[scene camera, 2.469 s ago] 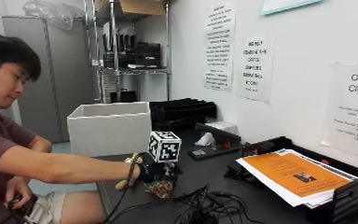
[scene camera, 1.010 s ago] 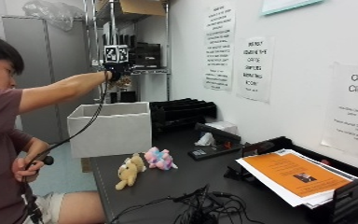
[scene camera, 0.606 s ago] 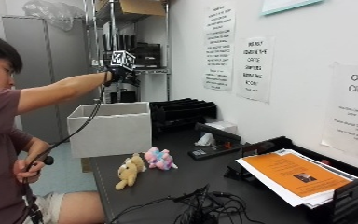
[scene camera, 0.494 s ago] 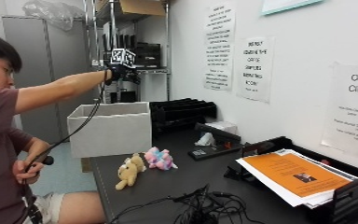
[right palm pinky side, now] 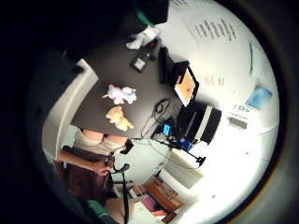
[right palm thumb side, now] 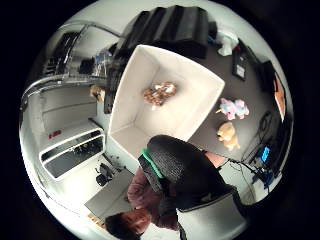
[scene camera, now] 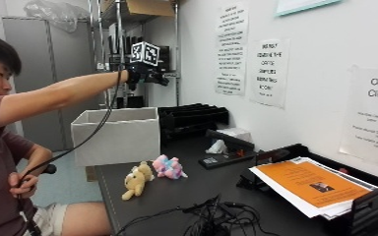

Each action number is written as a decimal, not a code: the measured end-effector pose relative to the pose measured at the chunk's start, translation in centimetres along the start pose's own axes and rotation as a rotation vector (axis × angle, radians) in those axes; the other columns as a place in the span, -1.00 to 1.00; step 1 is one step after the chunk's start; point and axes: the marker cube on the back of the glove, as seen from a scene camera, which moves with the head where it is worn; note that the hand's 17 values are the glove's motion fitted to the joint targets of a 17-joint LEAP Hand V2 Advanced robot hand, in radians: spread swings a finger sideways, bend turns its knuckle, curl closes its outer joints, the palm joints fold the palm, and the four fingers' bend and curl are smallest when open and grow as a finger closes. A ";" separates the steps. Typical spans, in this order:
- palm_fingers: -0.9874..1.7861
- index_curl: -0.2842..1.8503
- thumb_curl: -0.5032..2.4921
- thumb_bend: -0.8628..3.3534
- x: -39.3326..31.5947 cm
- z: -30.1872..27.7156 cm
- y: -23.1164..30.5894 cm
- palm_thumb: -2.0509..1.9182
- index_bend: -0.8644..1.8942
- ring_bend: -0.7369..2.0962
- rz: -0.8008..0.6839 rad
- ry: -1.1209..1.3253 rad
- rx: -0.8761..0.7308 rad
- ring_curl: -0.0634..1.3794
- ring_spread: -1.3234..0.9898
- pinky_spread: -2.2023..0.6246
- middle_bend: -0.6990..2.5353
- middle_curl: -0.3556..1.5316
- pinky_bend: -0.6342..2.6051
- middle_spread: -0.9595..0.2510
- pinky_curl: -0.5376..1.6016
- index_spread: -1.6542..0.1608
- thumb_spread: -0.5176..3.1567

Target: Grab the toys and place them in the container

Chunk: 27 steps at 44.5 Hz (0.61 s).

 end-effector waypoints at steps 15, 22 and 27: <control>-0.48 -0.57 -0.47 -0.61 8.3 18.7 -3.9 0.01 -0.32 -0.34 0.026 -0.177 -0.147 -0.47 0.15 0.61 -0.49 -0.38 -0.12 0.53 -0.13 0.56 -0.11; -0.46 -0.57 -0.47 -0.60 10.7 30.0 -5.6 0.03 -0.29 -0.37 0.057 -0.154 -0.282 -0.49 0.15 0.61 -0.48 -0.38 -0.13 0.52 -0.14 0.54 -0.09; -0.47 -0.56 -0.46 -0.60 11.3 34.2 -6.8 0.04 -0.28 -0.39 0.101 -0.130 -0.202 -0.52 0.17 0.62 -0.50 -0.39 -0.11 0.54 -0.14 0.53 -0.10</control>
